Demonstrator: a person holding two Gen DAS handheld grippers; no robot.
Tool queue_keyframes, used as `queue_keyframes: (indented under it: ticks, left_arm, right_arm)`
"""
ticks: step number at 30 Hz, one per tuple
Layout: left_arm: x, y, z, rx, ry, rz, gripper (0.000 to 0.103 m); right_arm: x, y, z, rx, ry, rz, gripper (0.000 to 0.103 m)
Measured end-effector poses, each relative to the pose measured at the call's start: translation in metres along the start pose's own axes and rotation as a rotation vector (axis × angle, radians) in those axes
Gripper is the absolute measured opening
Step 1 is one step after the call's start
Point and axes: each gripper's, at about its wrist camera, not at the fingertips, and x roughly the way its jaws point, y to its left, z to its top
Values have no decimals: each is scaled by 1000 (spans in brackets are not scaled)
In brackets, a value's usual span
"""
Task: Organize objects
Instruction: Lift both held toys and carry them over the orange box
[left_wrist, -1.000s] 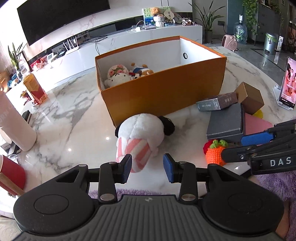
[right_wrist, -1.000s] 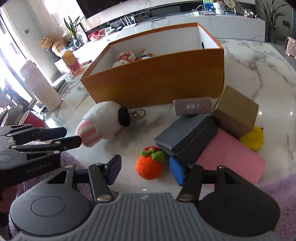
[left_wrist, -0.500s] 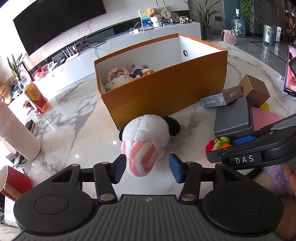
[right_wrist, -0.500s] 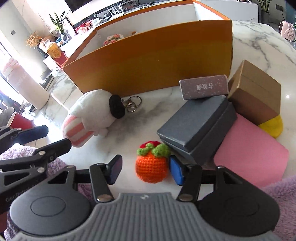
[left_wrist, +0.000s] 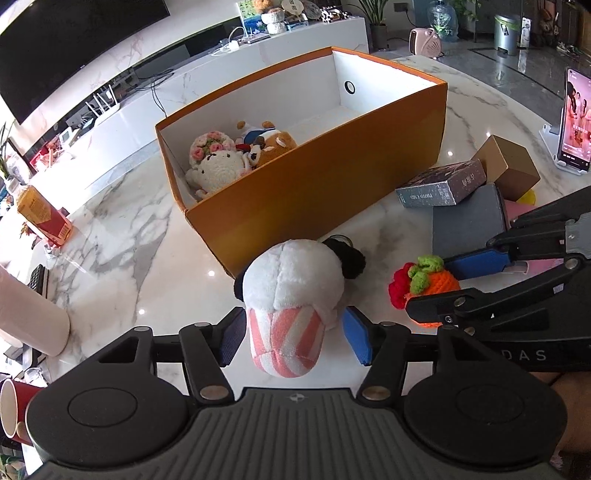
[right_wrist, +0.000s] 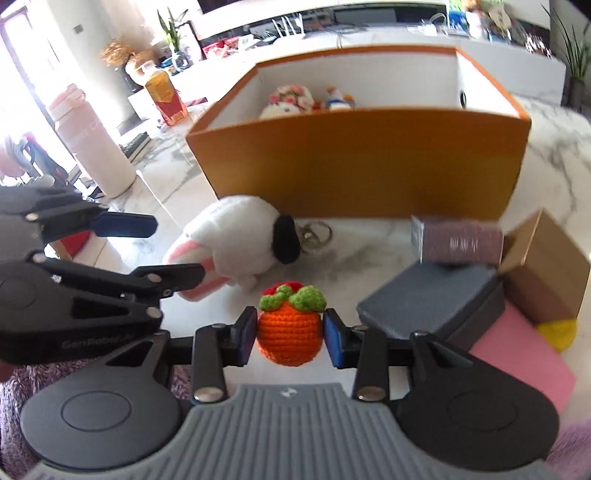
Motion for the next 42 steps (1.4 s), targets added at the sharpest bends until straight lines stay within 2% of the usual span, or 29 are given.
queue_keyframes:
  ticks: [3, 8, 13, 20, 22, 27, 31, 38, 42]
  left_arm:
    - [7, 5, 8, 15, 23, -17, 74]
    - [25, -2, 13, 89, 61, -22, 74]
    - [41, -17, 13, 173, 87, 20, 75]
    - [62, -31, 11, 265, 131, 141, 77]
    - [67, -31, 11, 272, 137, 152, 79]
    - [70, -27, 10, 245, 139, 154, 78]
    - [70, -22, 6, 229, 140, 170, 70]
    - [51, 6, 8, 5, 116, 88, 64]
    - [21, 3, 4, -45, 65, 19, 64]
  right_arm:
    - [-5, 2, 10, -36, -38, -15, 41]
    - [-5, -4, 25, -45, -68, -52, 41]
    - [2, -10, 29, -36, -59, -60, 41]
    - [12, -18, 31, -7, -45, -61, 41]
    - [15, -21, 32, -1, -39, -60, 41]
    - [19, -23, 30, 8, -29, -52, 41]
    - [18, -24, 29, 11, -30, -48, 41]
    - [4, -25, 28, 17, -58, -47, 41]
    - [-6, -26, 29, 10, -80, -37, 41]
